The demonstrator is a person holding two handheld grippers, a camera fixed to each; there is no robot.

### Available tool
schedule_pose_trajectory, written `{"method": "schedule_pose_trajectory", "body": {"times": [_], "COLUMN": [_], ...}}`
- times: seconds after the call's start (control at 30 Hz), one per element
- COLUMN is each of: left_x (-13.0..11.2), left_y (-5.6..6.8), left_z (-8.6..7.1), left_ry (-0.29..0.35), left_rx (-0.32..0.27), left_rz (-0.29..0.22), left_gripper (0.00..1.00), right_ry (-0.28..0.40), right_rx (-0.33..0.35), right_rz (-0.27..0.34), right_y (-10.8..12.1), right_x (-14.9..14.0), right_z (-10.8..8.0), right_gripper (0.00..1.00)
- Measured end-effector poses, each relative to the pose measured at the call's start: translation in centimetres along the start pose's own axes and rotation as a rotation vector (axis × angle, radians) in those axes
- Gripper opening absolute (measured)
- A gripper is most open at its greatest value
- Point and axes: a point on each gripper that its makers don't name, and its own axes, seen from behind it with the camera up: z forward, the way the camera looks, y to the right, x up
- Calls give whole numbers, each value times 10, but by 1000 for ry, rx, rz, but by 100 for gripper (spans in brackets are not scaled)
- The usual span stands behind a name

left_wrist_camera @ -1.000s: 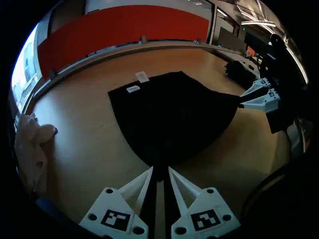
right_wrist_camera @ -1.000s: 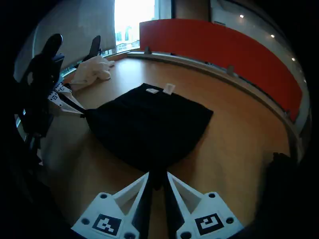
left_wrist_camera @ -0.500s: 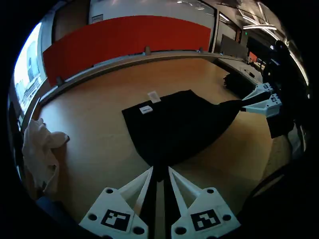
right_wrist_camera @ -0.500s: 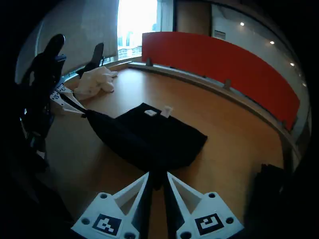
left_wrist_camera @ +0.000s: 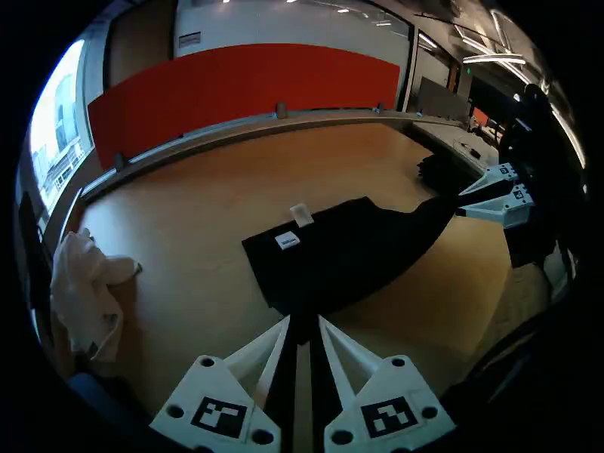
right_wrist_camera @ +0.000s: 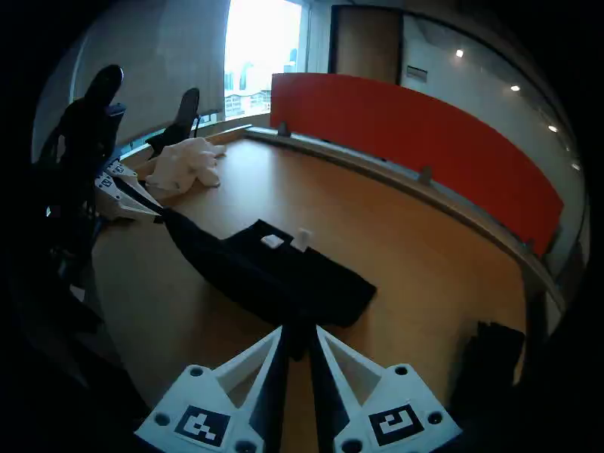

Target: Fold towel

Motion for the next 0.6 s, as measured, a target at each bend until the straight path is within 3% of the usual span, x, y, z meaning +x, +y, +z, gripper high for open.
{"method": "schedule_pose_trajectory", "body": {"times": [0.4,0.6], "left_x": [11,12], "left_y": [9,13], "left_z": [-23,-25], "left_ry": [16,19], "left_rx": [-11,-17], "left_rz": [-4,-8], "left_gripper": [10,10], "right_ry": [5,3], "right_rx": [7,7], "right_rz": [-1,-1], "right_y": [-5,-4], "right_x": [3,3], "right_z": [-20,-23], "right_gripper": [17,17]}}
